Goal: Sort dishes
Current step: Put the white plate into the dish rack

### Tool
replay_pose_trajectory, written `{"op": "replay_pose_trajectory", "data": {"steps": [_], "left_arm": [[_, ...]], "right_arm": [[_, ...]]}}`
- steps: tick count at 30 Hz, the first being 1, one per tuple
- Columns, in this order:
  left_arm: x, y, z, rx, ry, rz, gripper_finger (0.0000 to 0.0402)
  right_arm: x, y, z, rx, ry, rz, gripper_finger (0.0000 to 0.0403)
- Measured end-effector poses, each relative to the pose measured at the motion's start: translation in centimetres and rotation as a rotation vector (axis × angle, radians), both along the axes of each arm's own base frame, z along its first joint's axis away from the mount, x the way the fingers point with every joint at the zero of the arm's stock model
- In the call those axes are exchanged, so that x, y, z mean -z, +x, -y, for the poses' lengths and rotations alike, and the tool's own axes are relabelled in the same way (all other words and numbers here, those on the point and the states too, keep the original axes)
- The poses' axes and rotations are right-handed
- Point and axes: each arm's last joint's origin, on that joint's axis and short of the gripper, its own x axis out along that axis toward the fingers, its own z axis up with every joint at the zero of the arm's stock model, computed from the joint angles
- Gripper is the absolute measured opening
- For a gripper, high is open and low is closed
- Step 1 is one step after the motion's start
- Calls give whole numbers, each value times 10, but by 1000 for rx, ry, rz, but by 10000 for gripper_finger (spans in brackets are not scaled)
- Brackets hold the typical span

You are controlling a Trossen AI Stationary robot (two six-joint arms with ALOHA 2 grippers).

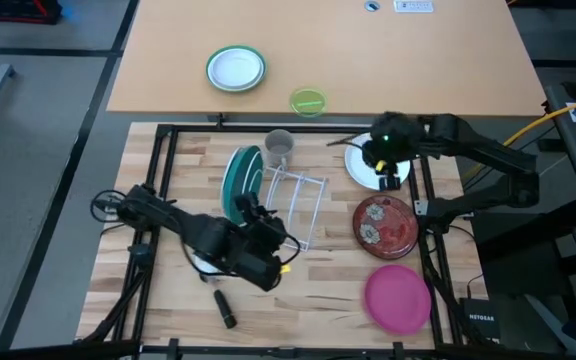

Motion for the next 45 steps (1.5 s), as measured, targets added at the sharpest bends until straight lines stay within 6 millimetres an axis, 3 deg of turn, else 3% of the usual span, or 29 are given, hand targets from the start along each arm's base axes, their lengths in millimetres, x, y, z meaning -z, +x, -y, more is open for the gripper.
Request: {"op": "replay_pose_trajectory", "data": {"steps": [5,10,15,19,38,45], "left_arm": [[23,17,0,12,52,-89,171],[38,28,1,3,63,-122,171],[42,30,3,-6,57,-114,171],[40,31,3,-10,45,-90,171],[39,30,3,-13,41,-84,171],[39,30,3,-13,40,-83,171]], "right_arm": [[37,-8,-1,143,68,-161,166],[91,-9,-1,176,105,-283,166],[139,-2,1,177,96,-237,166],[163,3,3,179,81,-161,166],[213,-12,27,357,121,-62,166],[219,-13,28,404,121,-32,166]]}}
